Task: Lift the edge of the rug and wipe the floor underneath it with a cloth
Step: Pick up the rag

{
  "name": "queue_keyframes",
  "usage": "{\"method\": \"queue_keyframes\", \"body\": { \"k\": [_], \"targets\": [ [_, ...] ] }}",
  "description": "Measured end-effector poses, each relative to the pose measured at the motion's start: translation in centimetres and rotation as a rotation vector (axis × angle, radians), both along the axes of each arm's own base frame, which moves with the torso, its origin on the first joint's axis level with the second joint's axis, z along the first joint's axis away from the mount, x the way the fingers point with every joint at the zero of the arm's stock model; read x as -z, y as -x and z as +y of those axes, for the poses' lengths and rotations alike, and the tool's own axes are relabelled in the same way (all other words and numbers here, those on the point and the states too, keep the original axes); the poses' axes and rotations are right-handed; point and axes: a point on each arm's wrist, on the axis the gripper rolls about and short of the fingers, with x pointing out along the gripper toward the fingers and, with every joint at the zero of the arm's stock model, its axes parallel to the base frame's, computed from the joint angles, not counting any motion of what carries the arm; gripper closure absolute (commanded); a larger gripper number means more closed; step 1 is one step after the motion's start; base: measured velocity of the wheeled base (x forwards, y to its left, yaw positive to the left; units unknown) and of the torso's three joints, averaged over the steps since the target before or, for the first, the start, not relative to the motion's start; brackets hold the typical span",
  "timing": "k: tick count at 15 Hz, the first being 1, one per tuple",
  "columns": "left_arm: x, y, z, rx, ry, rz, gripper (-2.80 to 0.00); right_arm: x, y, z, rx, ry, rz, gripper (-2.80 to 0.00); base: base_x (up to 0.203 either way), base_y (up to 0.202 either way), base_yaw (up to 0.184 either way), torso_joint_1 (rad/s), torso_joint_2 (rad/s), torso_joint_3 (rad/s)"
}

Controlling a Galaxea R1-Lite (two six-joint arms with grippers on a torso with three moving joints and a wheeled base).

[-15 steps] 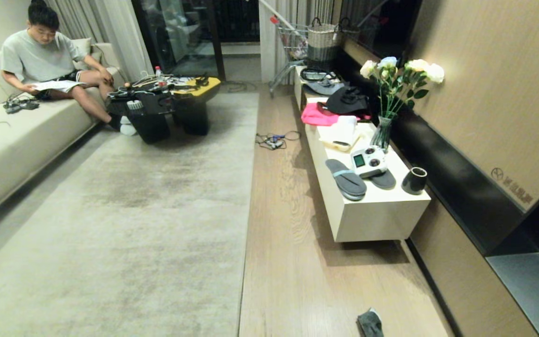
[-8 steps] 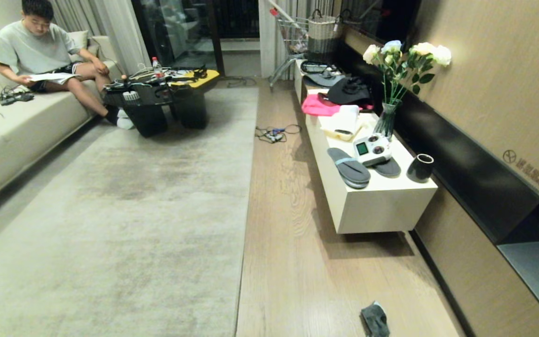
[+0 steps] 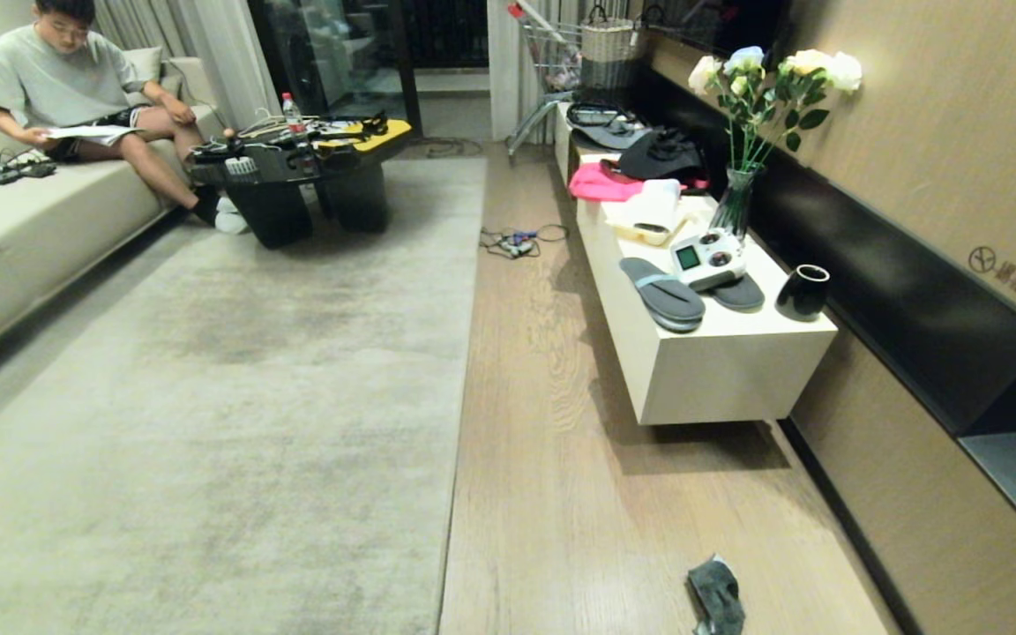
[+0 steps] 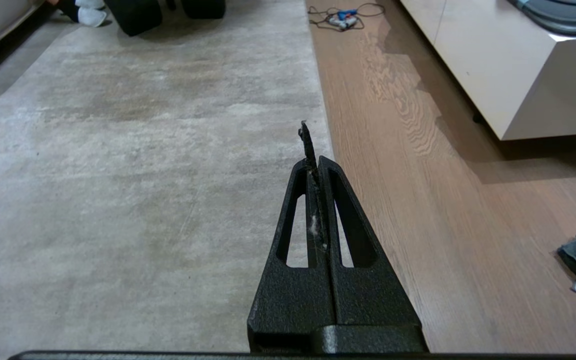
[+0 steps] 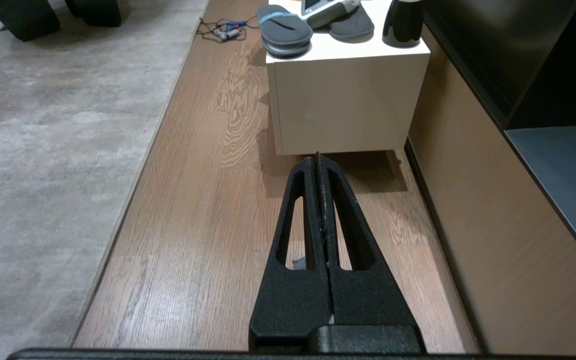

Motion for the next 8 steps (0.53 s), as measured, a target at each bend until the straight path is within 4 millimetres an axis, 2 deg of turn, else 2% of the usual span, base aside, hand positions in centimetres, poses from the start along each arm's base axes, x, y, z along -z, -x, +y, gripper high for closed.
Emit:
{"method": "queue_keyframes", "body": {
  "k": [8],
  "targets": [
    [0.0, 0.0, 0.0, 0.0, 0.0, 0.0, 0.0, 0.0, 0.0, 0.0, 0.0, 0.001, 0.0, 0.0, 0.0, 0.0, 0.0, 0.004, 0.01, 0.012]
  ]
}}
